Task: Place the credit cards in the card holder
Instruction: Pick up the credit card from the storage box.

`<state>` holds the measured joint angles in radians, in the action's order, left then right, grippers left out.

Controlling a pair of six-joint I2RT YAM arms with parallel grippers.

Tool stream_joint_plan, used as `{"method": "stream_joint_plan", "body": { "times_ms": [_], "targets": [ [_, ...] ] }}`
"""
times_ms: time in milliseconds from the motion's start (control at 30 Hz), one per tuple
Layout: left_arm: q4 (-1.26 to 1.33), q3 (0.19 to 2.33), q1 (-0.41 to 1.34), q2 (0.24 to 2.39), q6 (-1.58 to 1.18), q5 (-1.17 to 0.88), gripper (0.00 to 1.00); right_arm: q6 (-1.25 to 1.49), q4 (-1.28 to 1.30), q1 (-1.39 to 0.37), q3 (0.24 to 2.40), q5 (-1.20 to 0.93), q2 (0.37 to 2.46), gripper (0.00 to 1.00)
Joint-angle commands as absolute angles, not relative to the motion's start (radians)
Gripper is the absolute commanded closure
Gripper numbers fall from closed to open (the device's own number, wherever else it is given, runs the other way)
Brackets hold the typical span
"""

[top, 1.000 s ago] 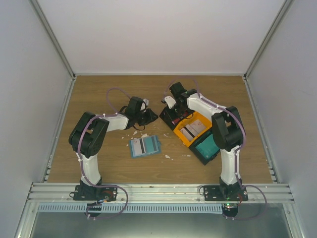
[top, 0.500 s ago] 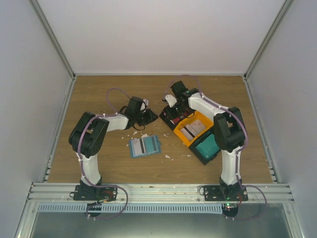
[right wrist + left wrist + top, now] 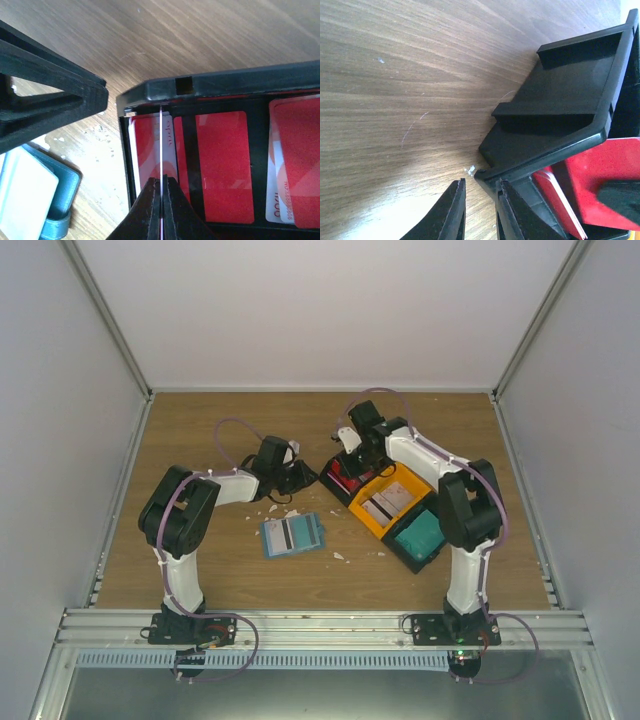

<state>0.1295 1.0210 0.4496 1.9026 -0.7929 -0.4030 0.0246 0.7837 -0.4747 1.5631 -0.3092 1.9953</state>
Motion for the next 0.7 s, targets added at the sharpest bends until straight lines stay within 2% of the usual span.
{"method": "stream_joint_plan", "body": {
  "times_ms": [0,367,533,667],
  "targets": [
    [0.144,0.995,0.446,1.846,-0.772,-0.388,0.79,0.044,0.759,-0.474,1.553,-0.281,1.914,0.99],
    [0.147,0.925,0.446,1.74,-0.769,-0.378,0.76,0.083,0.717,-0.481,1.495,-0.236,1.793,0.99],
    [0.156,0.851,0.446,1.641,-0.749,-0.404,0.66,0.152,0.66,-0.494,1.424,-0.255,1.687,0.99],
    [0.223,0.753,0.445,1.537,-0.746,-0.511,0.52,0.236,0.545,-0.51,1.304,-0.377,1.573,1.0]
  ]
}}
